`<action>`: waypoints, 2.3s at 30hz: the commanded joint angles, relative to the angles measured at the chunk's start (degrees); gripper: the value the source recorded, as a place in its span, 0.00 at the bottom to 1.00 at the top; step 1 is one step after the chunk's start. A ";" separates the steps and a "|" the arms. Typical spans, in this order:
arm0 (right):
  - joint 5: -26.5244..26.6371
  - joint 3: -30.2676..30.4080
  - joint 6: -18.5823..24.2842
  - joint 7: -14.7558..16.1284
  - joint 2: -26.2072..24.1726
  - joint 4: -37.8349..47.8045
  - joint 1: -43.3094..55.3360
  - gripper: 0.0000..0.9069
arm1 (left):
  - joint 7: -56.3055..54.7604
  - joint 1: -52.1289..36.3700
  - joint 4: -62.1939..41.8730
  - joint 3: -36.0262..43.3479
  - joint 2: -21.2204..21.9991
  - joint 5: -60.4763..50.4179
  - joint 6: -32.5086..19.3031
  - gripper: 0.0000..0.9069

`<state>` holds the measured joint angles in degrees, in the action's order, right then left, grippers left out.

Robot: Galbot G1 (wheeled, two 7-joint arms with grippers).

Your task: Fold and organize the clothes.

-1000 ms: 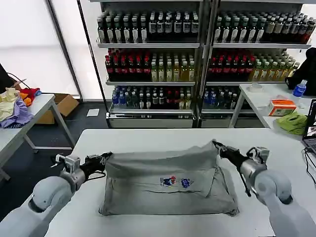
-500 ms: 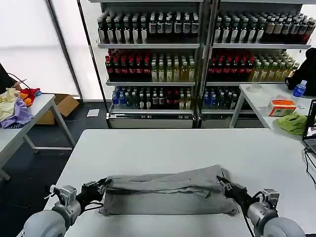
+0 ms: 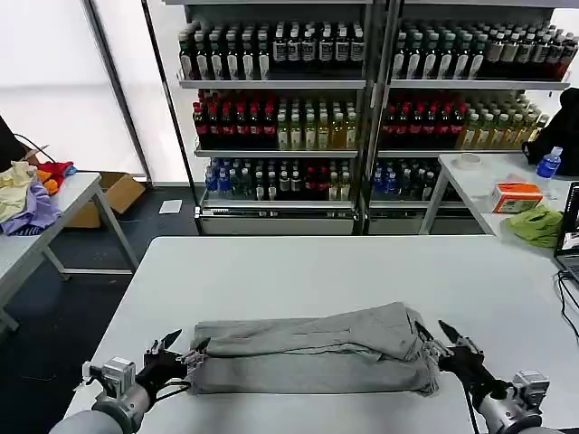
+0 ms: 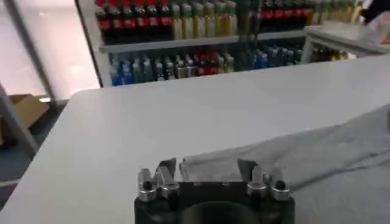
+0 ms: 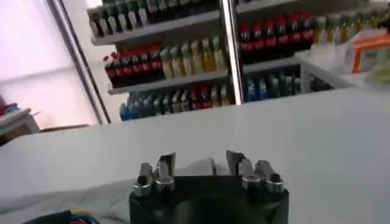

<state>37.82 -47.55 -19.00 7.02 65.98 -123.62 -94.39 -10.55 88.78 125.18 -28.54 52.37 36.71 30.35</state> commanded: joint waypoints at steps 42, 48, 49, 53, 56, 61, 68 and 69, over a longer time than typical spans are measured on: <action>-0.62 -4.07 10.58 5.21 3.95 2.69 -2.94 1.00 | -9.50 1.17 -4.32 -2.30 19.30 -5.21 -12.08 0.01; -0.30 -3.89 10.60 5.02 3.46 2.87 -3.03 1.00 | -3.55 -0.63 -7.69 -19.05 11.55 -0.41 -10.86 0.01; -0.31 -3.87 10.59 5.01 3.37 2.84 -3.11 1.00 | -2.27 -0.65 -8.78 -20.69 10.01 0.95 -10.80 0.01; -0.13 -4.04 10.66 4.99 3.03 2.67 -3.45 1.00 | 0.77 0.85 -14.26 -27.37 0.86 5.77 -10.41 0.01; -0.12 -4.20 10.74 4.93 3.14 2.74 -3.76 1.00 | 2.26 2.16 -16.26 -29.40 -3.85 7.30 -11.06 0.01; -0.10 -4.33 11.00 4.94 3.43 2.29 -4.57 1.00 | 3.48 1.15 -16.21 -30.30 -7.38 8.97 -10.15 0.01; -0.06 -4.37 11.12 4.94 3.90 2.21 -4.93 1.00 | 2.72 -1.27 -2.54 -20.65 -5.64 14.11 -7.60 0.01; -0.10 -4.43 11.12 4.92 4.01 2.27 -4.94 1.00 | 2.94 -1.66 -0.95 -19.01 -5.51 14.51 -7.40 0.01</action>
<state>37.64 -51.91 -7.93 11.95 69.89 -121.30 -99.11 -9.88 88.59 114.48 -51.31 51.30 44.93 21.49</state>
